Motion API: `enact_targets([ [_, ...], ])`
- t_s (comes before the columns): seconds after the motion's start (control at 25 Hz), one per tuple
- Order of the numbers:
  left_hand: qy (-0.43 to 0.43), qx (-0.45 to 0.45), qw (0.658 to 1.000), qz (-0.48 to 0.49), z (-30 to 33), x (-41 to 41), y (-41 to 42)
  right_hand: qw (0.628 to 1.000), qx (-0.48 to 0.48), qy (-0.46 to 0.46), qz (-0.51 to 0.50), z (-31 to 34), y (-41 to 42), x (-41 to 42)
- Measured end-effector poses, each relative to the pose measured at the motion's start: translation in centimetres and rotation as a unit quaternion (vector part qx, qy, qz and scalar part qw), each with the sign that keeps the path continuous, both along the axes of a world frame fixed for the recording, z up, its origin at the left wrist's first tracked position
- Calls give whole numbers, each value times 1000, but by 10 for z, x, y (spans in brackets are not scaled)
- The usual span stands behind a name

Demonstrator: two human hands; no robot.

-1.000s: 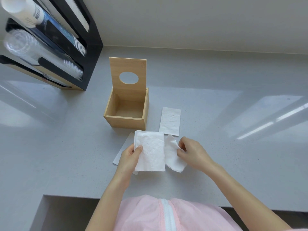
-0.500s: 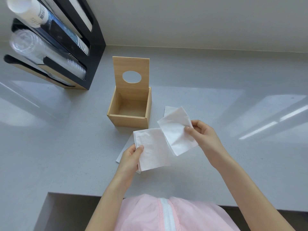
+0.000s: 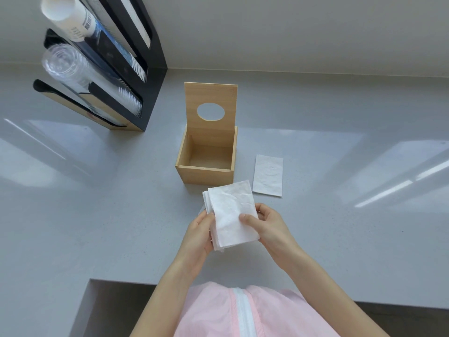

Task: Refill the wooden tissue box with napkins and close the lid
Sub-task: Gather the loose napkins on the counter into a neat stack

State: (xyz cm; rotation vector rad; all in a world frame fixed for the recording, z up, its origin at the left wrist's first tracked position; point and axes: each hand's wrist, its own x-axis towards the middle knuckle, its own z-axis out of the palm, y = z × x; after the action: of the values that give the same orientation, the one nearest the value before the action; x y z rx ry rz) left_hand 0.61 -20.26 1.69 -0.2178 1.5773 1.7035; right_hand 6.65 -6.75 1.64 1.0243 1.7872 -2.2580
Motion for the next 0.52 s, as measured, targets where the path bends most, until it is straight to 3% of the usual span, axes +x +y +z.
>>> enact_targets([
  [0.2, -37, 33, 999, 18, 0, -8, -11, 998, 55, 3, 8, -3, -12, -4],
  [0.52, 33, 6, 999, -25, -8, -8, -26, 992, 112, 16, 54, -7, -28, -8],
])
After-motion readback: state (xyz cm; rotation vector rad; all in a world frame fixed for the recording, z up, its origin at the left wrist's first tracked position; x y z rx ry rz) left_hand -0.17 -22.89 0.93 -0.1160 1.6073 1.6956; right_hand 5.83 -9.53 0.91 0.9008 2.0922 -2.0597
